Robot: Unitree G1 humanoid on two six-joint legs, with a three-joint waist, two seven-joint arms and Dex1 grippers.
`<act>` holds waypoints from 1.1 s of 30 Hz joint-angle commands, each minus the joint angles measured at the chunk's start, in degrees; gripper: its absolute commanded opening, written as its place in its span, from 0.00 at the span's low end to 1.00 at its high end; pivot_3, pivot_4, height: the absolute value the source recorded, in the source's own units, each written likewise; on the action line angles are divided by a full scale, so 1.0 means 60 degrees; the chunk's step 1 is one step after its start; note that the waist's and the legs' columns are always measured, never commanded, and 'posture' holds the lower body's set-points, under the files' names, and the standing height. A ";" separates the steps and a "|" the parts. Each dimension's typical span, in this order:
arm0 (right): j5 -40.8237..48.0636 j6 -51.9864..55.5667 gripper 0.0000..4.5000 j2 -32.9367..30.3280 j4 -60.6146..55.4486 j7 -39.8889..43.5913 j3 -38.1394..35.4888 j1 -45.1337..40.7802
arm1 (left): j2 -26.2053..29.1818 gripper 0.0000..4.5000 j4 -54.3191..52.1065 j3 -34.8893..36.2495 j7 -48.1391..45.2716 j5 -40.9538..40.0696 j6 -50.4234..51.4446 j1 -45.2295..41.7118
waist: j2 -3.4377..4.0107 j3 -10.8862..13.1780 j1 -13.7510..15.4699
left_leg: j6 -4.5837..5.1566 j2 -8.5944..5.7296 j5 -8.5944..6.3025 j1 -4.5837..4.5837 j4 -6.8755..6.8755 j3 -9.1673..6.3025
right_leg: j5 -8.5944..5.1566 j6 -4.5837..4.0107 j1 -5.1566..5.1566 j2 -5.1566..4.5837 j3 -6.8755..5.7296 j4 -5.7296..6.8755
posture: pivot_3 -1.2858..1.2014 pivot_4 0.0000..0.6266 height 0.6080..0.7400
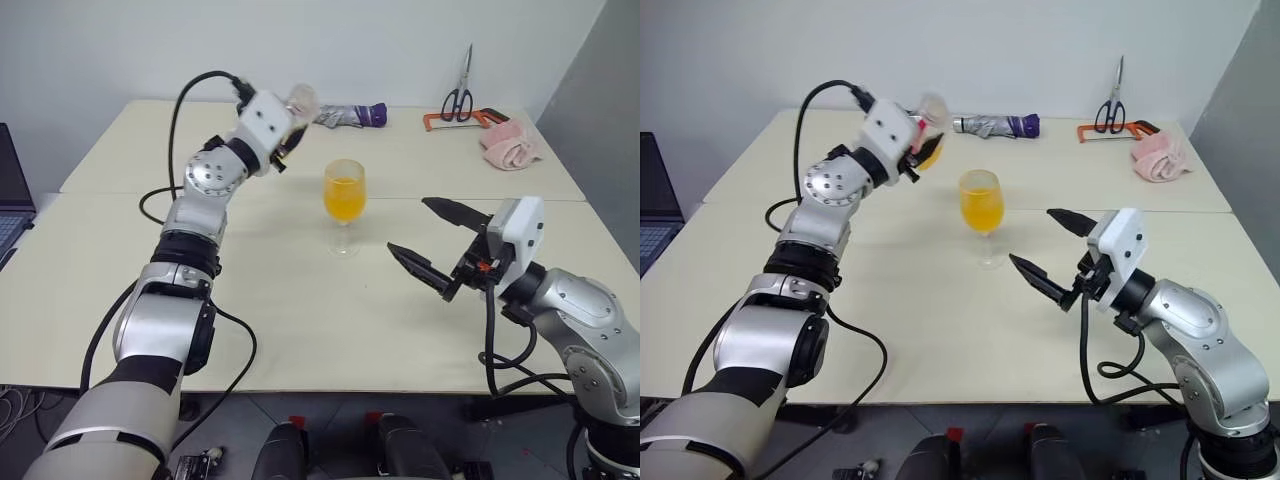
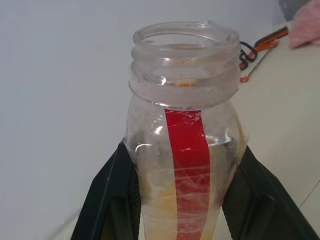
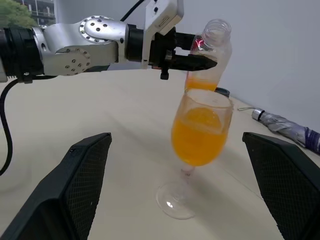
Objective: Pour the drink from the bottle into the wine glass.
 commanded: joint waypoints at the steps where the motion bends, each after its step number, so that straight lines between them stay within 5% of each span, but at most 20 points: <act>1: 0.0188 0.0216 1.00 -0.0066 -0.0243 0.0101 0.0181 -0.0363 | 0.0188 0.38 -0.1032 0.0633 0.0022 -0.0642 0.1133 0.0306 | -0.0001 0.0000 0.0021 | 0.0000 0.0000 0.0000 -0.0003 0.0003 -0.0002 | 0.0000 0.0000 0.0000 -0.0002 -0.0001 0.0000 | 0.52 0.24 1.00; 13: 0.0498 0.1944 1.00 -0.0304 0.0386 0.0605 0.1485 -0.1873 | 0.0368 0.38 -0.3065 0.2823 0.1019 -0.2530 0.4772 0.2476 | -0.0004 0.0000 0.0076 | -0.0001 -0.0002 0.0000 -0.0012 0.0013 -0.0060 | 0.0001 -0.0001 0.0002 -0.0012 -0.0017 -0.0002 | 0.52 0.24 1.00; 33: -0.0155 0.1759 1.00 0.0357 0.0824 0.0514 0.1738 -0.2392 | 0.0577 0.38 -0.2168 0.2471 0.1075 -0.2170 0.3589 0.2756 | -0.0007 -0.0003 0.0056 | 0.0000 -0.0001 0.0000 -0.0009 0.0011 -0.0062 | 0.0001 -0.0001 0.0006 -0.0013 -0.0024 -0.0004 | 0.52 0.24 1.00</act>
